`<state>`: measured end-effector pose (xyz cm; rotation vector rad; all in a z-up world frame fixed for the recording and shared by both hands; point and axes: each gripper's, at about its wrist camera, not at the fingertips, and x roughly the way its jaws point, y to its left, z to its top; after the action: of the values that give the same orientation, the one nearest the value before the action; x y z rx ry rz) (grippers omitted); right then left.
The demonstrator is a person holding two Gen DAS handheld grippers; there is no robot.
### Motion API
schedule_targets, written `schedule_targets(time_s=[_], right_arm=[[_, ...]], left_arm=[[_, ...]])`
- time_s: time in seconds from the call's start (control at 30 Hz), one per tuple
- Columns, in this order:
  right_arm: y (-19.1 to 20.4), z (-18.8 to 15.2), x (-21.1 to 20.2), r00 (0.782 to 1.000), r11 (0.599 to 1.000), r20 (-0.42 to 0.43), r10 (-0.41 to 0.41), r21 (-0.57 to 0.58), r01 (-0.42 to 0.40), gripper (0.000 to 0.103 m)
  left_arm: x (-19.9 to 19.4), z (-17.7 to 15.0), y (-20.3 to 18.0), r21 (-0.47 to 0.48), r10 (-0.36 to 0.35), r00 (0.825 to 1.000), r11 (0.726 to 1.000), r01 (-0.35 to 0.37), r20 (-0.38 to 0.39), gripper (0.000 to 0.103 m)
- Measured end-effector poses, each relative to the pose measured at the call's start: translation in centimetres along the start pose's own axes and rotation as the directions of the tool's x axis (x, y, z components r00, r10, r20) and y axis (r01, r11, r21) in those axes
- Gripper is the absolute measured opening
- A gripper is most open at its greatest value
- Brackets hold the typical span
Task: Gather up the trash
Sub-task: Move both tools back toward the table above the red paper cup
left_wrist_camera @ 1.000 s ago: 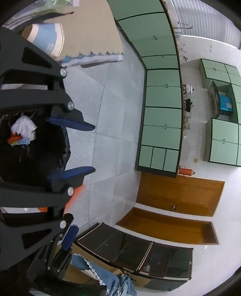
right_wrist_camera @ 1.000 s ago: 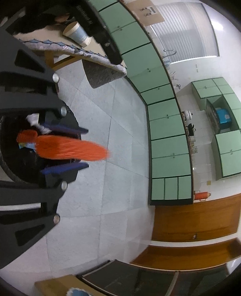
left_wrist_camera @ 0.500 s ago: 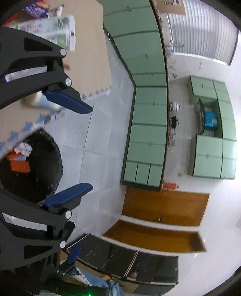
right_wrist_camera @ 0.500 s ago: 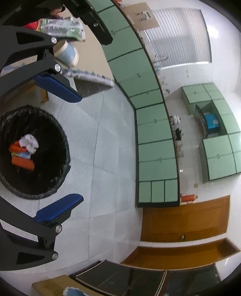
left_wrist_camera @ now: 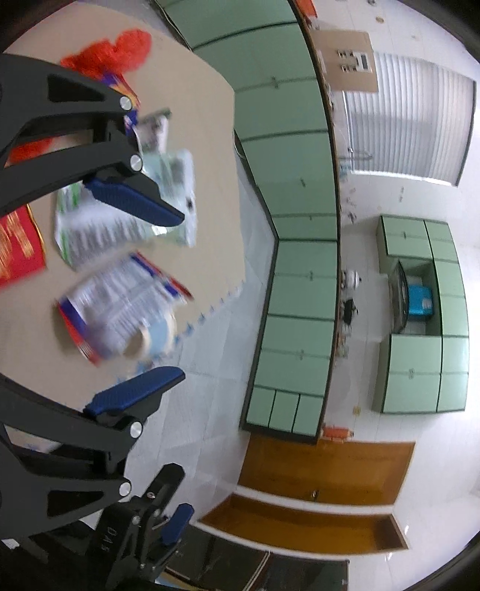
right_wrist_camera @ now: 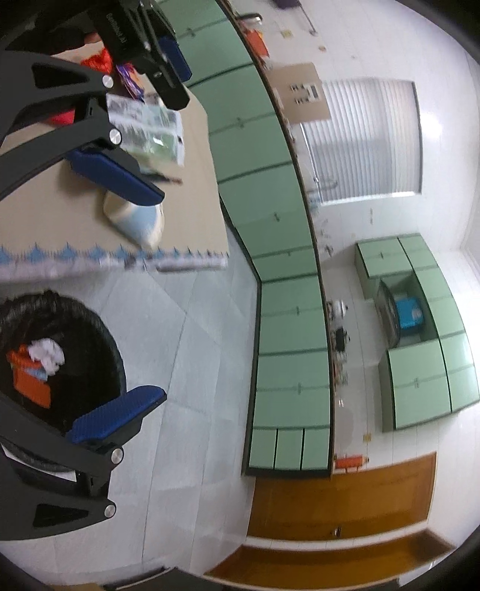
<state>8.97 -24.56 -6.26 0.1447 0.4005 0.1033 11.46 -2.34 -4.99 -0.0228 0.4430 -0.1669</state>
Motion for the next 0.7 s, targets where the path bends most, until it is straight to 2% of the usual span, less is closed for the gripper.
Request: schedule_targets(time_s=[0.27,0.53,0.7], right_arm=[[3.9,-1.3,-0.3,0.997,0.996,-0.016,0.082,-0.039,-0.082,0.093],[6.6,-2.7,-1.3,0.993,0.991,-0.033,0.113,-0.065,-0.115,0.092],[7.4,-2.9,-1.7,0.993,0.991,-0.03,0.113,-0.073,-0.115,0.092]], left_arm=[[-2.6,-1.8,4.7,-0.023,0.076,0.997,0.997,-0.077,-0.026,0.076],[-4.4,-4.2,6.7,-0.05,0.085,0.994,0.995,-0.088,-0.069,0.076],[-5.5,-5.1,6.5,-0.09,0.099,0.993,0.99,-0.105,-0.064,0.076]])
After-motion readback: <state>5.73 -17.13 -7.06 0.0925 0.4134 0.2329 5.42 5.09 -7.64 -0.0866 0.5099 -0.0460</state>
